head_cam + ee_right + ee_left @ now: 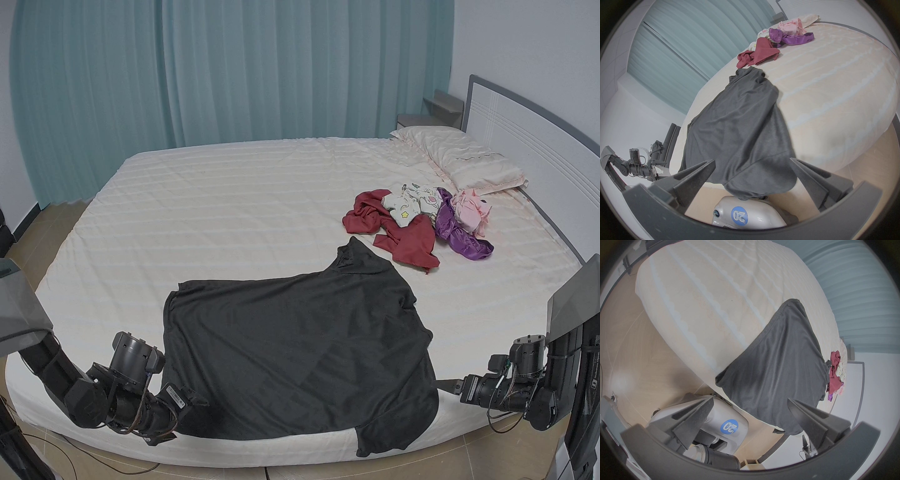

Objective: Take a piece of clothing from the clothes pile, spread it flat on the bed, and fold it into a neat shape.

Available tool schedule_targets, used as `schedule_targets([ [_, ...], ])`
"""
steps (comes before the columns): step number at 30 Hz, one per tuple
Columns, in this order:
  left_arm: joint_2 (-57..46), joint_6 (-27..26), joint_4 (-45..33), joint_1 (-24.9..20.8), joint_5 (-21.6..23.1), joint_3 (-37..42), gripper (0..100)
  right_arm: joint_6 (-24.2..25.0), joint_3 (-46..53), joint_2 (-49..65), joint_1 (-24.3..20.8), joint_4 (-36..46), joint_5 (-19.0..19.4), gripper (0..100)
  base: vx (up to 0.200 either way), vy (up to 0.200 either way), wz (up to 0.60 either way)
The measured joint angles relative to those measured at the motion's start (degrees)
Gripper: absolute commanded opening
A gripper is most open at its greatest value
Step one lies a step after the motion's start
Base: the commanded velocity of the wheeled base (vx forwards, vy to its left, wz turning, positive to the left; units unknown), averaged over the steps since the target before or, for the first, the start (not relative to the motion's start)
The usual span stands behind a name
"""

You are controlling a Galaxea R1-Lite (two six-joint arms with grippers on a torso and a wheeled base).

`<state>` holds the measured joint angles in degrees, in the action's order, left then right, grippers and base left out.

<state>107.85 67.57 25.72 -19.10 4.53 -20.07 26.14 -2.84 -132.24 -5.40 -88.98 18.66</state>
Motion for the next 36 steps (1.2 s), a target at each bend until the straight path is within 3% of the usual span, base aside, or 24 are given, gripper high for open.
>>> schedule_targets([
  [9,3.08,-4.51,0.50,-2.11,-8.87,3.06,100,-0.02,0.10,-0.04,-0.16,0.00,0.02,100,0.000,0.000,0.00],
  [24,8.47,-10.53,5.28,1.13,-11.81,6.24,100,-0.72,0.10,-0.50,-0.18,-0.02,-0.04,100,0.000,0.000,0.00],
  [36,15.93,-11.22,17.38,3.32,-16.63,7.95,100,-1.15,0.10,-0.74,-0.20,0.00,-0.02,100,0.000,0.000,0.00],
])
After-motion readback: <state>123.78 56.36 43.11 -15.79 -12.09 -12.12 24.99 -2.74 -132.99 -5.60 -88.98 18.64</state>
